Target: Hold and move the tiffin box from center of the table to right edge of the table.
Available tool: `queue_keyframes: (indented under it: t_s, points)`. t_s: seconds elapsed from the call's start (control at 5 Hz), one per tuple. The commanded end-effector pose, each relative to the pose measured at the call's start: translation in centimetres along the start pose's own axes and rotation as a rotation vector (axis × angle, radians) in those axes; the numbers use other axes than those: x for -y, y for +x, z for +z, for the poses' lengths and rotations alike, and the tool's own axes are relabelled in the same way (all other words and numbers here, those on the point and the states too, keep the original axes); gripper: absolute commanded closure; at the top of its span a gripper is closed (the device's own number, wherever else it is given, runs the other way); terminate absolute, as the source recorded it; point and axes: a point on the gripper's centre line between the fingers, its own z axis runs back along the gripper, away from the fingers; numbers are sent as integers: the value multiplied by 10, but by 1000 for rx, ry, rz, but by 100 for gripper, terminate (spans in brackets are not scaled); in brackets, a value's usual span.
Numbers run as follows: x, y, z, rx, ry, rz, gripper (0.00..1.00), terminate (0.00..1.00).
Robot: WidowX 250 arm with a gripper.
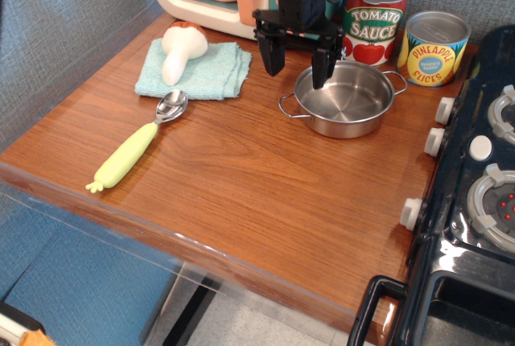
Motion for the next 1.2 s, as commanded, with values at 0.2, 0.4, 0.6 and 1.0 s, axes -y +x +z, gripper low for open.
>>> queue_keyframes:
  t_s: [0.2, 0.4, 0.6, 1.0]
  points:
    - [2, 8, 4, 43, 18, 8, 100, 0]
    - [0, 7, 7, 55, 14, 13, 100, 0]
    - [3, 8, 13, 76, -2, 7, 100, 0]
    - [29, -5, 71, 189, -82, -45, 100, 0]
